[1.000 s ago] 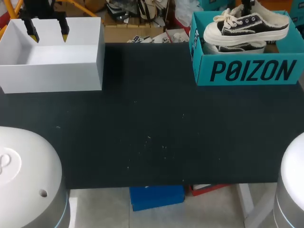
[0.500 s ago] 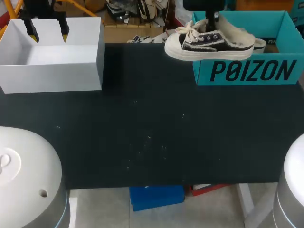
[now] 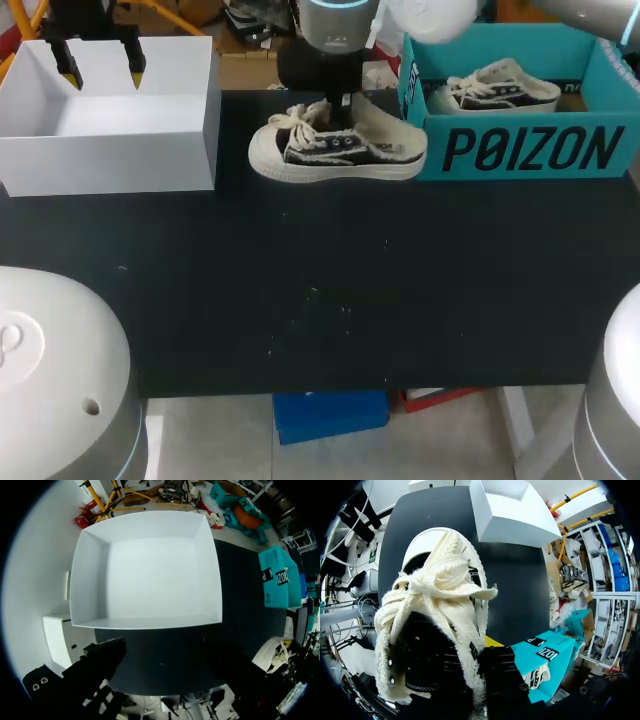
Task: Take the shoe out of the shoebox, open the shoe tongue, remove and reinsert the insole, then place the shoe into the shoebox
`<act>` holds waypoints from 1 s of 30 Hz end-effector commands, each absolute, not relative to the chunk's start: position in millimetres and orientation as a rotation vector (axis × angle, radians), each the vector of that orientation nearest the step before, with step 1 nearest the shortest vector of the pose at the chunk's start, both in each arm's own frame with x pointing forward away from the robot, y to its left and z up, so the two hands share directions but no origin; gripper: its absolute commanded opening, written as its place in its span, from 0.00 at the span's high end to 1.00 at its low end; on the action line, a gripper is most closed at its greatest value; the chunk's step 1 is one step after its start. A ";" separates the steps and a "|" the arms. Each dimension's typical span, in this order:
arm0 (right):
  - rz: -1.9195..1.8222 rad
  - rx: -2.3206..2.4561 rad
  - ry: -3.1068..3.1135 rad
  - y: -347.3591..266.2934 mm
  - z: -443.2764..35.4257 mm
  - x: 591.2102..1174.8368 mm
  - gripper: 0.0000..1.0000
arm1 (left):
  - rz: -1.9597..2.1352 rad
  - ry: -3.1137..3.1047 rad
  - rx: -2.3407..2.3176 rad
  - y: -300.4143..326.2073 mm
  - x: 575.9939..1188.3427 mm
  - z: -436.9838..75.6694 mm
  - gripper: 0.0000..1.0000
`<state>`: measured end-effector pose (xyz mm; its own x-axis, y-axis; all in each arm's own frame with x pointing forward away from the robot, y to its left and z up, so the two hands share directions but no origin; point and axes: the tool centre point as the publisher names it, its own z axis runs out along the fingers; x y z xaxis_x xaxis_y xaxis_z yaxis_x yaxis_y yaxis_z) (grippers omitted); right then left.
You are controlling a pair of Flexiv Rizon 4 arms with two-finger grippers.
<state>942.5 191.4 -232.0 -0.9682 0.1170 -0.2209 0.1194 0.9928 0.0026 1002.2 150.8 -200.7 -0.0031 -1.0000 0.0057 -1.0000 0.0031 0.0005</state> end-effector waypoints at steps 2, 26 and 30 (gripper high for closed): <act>0.011 0.170 2.945 231.9 -267.7 947.1 1.00 | 0.000 -2.221 2.218 150.2 1001.6 -200.1 0.00; 0.076 0.013 3.095 270.8 -377.6 907.3 1.00 | 0.000 -2.221 2.218 150.2 1001.6 -200.1 0.00; 0.063 0.021 3.124 275.5 -390.6 903.7 1.00 | 0.000 -2.221 2.218 150.2 1001.6 -200.1 0.00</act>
<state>898.9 266.1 -380.3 -0.9996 0.0132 -0.0267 0.0120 0.9989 0.0450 1002.2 150.8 -200.7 -0.0031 -1.0000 0.0056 -1.0000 0.0031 0.0004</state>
